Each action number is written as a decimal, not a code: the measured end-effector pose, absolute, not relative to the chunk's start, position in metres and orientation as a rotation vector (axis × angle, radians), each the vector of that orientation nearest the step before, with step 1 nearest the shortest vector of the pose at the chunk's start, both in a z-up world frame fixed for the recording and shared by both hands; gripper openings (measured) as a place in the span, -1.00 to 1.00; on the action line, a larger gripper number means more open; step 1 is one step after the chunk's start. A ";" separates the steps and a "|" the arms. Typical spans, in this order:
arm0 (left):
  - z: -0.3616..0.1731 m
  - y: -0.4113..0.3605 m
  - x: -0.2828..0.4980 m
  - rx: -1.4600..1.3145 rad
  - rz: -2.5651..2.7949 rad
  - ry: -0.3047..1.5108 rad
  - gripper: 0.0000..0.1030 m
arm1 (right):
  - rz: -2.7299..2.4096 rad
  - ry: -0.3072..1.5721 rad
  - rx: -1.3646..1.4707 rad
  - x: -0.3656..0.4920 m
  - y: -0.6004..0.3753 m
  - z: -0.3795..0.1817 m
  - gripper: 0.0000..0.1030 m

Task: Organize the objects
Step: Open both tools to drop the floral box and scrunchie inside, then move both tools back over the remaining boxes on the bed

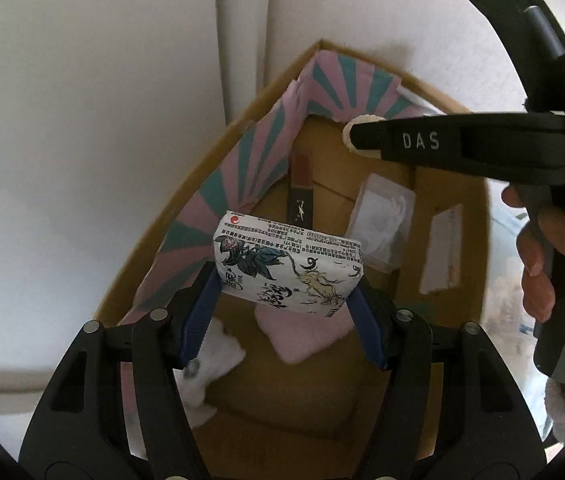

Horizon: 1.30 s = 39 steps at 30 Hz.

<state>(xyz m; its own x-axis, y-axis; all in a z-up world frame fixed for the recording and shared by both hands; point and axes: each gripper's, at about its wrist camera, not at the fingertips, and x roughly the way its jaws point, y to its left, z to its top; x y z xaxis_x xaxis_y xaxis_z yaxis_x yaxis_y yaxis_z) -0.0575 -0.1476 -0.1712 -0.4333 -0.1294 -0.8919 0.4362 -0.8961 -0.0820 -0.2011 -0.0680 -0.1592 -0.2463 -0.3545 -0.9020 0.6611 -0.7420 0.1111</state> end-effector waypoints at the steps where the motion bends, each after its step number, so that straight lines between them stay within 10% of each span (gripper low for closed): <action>1: -0.174 -0.149 -0.061 1.440 -2.361 0.430 0.16 | -2.028 0.388 1.360 -0.203 -0.068 -0.161 -0.72; 8: -0.175 -0.151 -0.068 1.444 -2.356 0.470 0.24 | -2.006 0.349 1.376 -0.215 -0.060 -0.165 -0.66; 10: -0.170 -0.149 -0.067 1.432 -2.370 0.492 0.95 | -2.001 0.307 1.394 -0.219 -0.054 -0.166 -0.16; 11: -0.168 -0.148 -0.066 1.423 -2.383 0.509 1.00 | -2.001 0.280 1.394 -0.220 -0.051 -0.166 0.45; 15: -0.169 -0.148 -0.065 1.433 -2.386 0.546 1.00 | -1.982 0.272 1.358 -0.216 -0.051 -0.162 0.78; 39: -0.103 -0.146 -0.047 1.362 -2.538 0.461 1.00 | -2.167 0.266 1.181 -0.175 0.002 -0.073 0.82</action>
<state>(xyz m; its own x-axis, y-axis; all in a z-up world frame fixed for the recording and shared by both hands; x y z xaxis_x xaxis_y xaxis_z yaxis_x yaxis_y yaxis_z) -0.0466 -0.1464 -0.1027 -0.5444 -0.0483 -0.8374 0.3395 -0.9256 -0.1673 -0.1753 0.0024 -0.0731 -0.3848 -0.4438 -0.8093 0.6262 -0.7697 0.1243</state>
